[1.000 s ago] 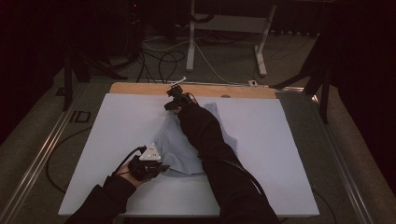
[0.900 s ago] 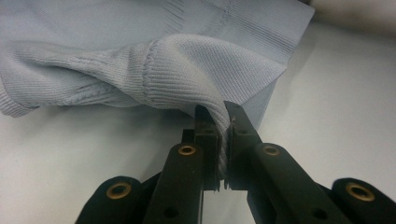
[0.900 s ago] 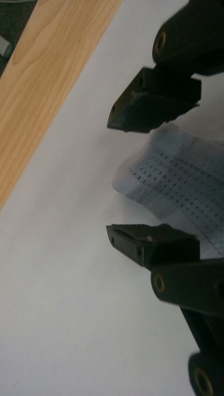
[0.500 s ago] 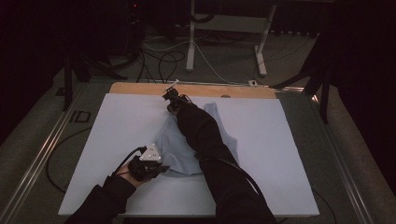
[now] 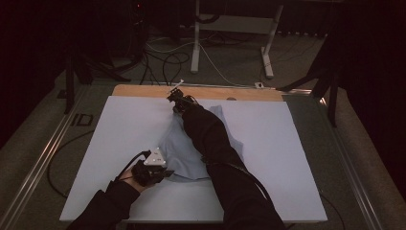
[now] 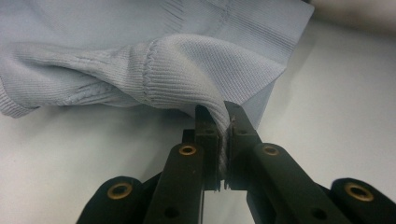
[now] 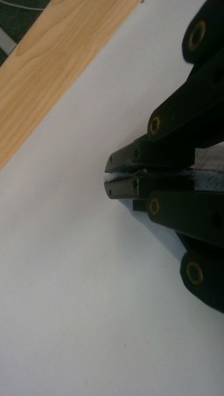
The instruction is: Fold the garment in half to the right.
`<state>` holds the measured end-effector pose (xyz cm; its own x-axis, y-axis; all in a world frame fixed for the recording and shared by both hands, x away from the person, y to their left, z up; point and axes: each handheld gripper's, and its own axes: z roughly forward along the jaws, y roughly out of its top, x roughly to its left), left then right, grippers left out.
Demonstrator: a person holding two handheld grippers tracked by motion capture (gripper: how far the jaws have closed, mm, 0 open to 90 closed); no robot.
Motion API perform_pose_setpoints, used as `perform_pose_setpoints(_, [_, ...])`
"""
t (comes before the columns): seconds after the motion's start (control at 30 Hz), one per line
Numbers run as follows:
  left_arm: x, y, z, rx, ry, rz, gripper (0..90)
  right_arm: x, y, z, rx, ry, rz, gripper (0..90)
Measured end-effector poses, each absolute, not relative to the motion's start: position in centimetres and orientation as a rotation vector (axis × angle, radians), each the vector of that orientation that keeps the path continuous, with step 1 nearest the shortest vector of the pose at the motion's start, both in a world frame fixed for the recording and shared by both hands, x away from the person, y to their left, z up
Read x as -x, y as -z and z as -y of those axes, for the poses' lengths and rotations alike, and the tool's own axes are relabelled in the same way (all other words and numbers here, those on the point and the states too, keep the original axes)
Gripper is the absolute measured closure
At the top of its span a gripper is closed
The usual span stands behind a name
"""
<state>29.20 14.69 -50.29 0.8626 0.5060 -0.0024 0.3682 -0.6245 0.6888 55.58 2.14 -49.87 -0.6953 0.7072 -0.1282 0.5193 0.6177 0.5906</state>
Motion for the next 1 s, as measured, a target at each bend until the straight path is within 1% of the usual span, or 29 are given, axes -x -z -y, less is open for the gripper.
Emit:
perform_pose_setpoints(0.5, [-28.9, 49.8, -14.7, -2.309, -0.264, -0.618, 87.4, -55.1, 48.6, -1.6, -0.956, -0.779, -2.508, 87.1])
perform_pose_setpoints(1.0, [-28.5, 49.0, -14.4, -2.307, -0.291, -0.599, 87.5, -54.4, 46.1, -0.7, -0.887, -0.825, -2.512, 87.1])
